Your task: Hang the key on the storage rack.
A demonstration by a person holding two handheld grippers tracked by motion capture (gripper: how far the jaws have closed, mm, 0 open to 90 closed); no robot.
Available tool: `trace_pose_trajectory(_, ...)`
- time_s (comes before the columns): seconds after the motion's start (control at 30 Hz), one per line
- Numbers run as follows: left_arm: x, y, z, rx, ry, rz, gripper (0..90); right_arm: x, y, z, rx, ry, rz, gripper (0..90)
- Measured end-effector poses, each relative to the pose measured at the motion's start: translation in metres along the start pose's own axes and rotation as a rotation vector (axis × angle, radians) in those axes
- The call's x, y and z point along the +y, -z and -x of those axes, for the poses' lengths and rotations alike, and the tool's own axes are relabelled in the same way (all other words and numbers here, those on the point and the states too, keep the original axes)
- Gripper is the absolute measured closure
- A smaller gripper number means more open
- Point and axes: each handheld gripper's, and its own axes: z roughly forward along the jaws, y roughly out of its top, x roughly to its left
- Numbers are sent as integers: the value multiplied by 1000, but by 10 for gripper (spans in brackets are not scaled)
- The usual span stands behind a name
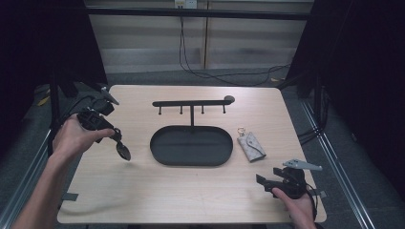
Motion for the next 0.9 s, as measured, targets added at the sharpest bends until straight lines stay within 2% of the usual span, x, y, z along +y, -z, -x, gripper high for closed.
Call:
trace_pose_trajectory(0.1, 2, 2, -1, 7, -11, -12, 706, 0, 0, 0, 1, -1, 2, 184)
trace_pose_trajectory(0.2, 5, 3, 3, 27, 8, -15, 706, 0, 0, 0, 0, -1, 0, 184)
trace_pose_trajectory(0.23, 6, 3, 4, 33, 0, -18, 706, 0, 0, 0, 0, -1, 0, 184)
trace_pose_trajectory(0.43, 13, 3, 14, 15, -38, -24, 706, 0, 0, 0, -4, 1, 1, 184)
trace_pose_trajectory(0.63, 20, 6, 21, 31, -35, -32, 706, 0, 0, 0, -4, 2, 0, 184)
trace_pose_trajectory(0.9, 28, 2, 26, 20, -58, -66, 706, 0, 0, -1, -6, 10, -1, 184)
